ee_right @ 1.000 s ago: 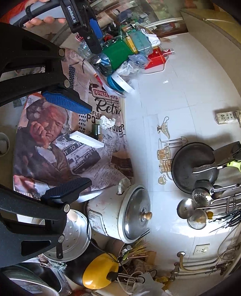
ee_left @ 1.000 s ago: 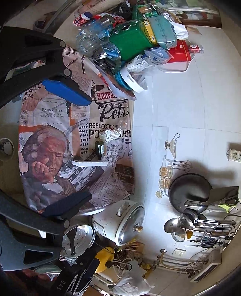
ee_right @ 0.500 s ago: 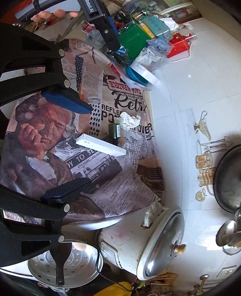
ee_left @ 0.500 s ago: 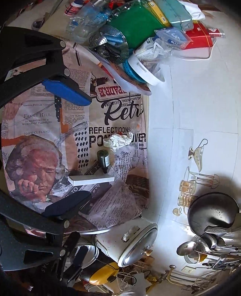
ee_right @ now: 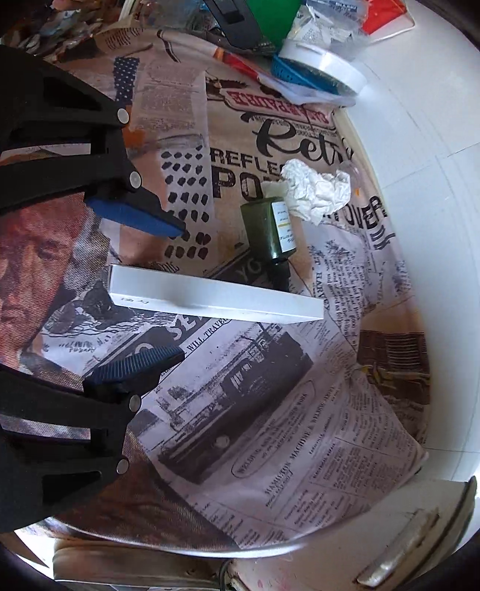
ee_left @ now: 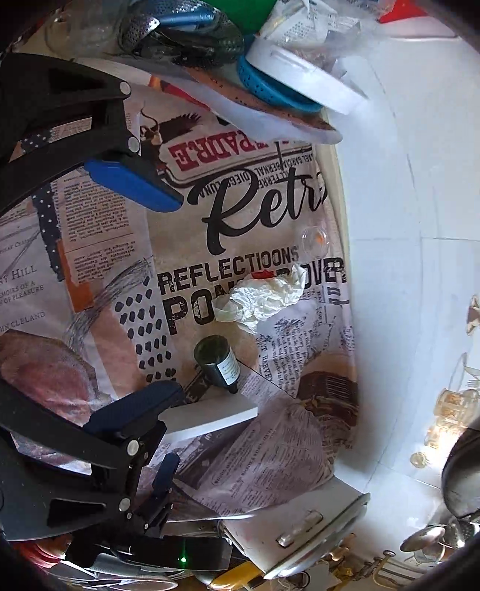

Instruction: Collect trash

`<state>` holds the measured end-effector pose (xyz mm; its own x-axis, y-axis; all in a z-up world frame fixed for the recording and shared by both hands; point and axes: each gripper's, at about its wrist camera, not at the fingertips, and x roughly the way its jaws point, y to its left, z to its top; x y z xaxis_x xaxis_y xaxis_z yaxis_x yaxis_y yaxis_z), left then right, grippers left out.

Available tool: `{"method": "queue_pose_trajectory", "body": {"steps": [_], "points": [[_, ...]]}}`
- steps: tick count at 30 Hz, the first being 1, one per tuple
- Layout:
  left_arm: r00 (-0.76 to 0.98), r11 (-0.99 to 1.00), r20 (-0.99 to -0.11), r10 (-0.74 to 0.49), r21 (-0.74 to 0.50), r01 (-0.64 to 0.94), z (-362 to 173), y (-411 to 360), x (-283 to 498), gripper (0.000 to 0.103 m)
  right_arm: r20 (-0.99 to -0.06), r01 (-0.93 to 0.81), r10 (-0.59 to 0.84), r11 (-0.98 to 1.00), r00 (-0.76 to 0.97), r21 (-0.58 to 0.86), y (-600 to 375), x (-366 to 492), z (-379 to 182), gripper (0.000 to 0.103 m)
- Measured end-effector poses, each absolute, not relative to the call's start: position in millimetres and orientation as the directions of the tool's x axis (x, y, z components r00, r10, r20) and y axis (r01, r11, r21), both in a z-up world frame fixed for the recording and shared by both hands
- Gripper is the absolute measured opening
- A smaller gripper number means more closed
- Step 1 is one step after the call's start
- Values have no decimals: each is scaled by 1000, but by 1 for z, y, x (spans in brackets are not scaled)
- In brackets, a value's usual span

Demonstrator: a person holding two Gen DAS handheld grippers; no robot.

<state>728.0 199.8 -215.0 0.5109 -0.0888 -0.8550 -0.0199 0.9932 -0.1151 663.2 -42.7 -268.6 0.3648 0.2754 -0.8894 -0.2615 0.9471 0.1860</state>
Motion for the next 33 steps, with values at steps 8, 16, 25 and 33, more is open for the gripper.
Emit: {"method": "queue_pose_trajectory", "body": {"steps": [8,16,25,33], "points": [[438,976,-873,-216,-197,90,-262,174,783,82,-907,-229,242,959,344,169,-47,674,-288,16],[425,962,-869,-254,-183,201,-286,133,820,77,-890,-164,223,972,397,170,-80,661,-272,16],[352,945,-889,-293,-214,247,-308,105,819,57,-873,-90,204,979,443,184,-120,654,-254,16],[383,963,-893,-237,-163,214,-314,86,813,41,-861,-83,206,978,465,190,-133,640,-244,16]]}}
